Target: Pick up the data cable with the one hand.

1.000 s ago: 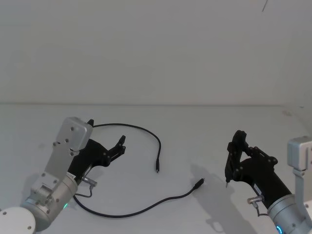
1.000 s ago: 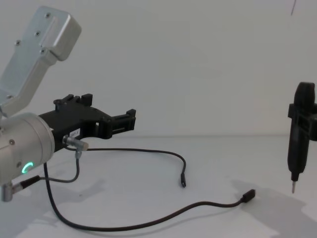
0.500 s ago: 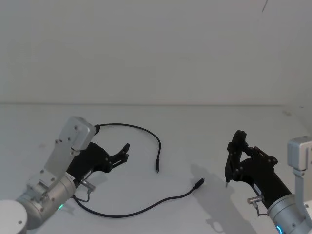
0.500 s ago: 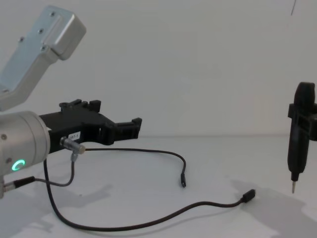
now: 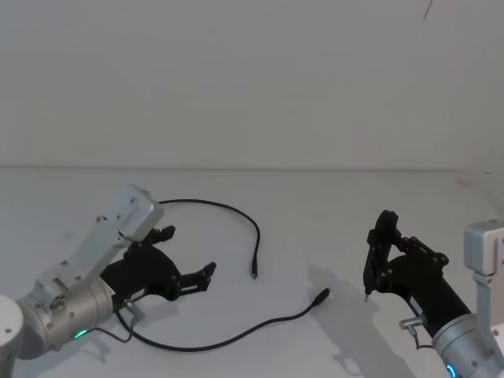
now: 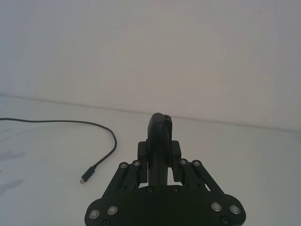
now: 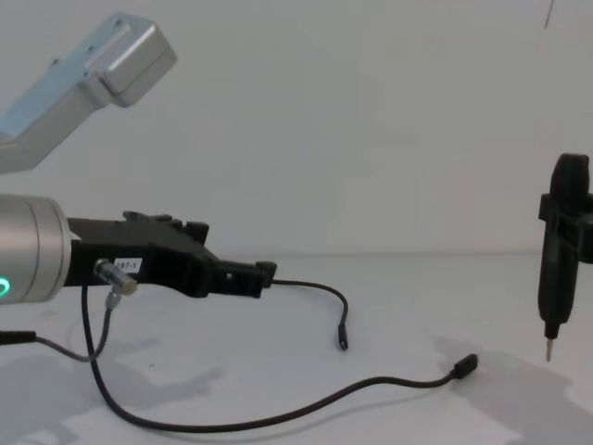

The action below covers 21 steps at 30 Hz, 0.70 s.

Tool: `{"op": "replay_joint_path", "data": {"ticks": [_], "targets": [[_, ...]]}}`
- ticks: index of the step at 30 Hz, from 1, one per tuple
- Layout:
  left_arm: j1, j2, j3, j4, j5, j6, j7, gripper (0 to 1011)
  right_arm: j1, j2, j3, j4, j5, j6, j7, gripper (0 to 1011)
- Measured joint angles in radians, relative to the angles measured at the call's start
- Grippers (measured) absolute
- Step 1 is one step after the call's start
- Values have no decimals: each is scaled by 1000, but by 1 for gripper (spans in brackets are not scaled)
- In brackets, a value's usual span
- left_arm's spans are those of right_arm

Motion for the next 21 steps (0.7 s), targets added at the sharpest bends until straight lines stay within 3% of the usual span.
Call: {"op": "replay_joint_path", "data": {"ticks": [6, 10, 14, 21], "targets": [[-40, 22, 21, -11, -35, 116, -79, 1001, 0, 0, 0, 0, 0, 0, 0, 279], [-59, 22, 35, -12, -48, 161, -107, 1001, 0, 0, 0, 0, 0, 0, 0, 279], [-89, 11, 62, -7, -64, 224, -142, 1001, 0, 0, 0, 0, 0, 0, 0, 279], [-122, -15, 97, 5, -77, 286, -165, 1001, 0, 0, 0, 0, 0, 0, 0, 279]]}}
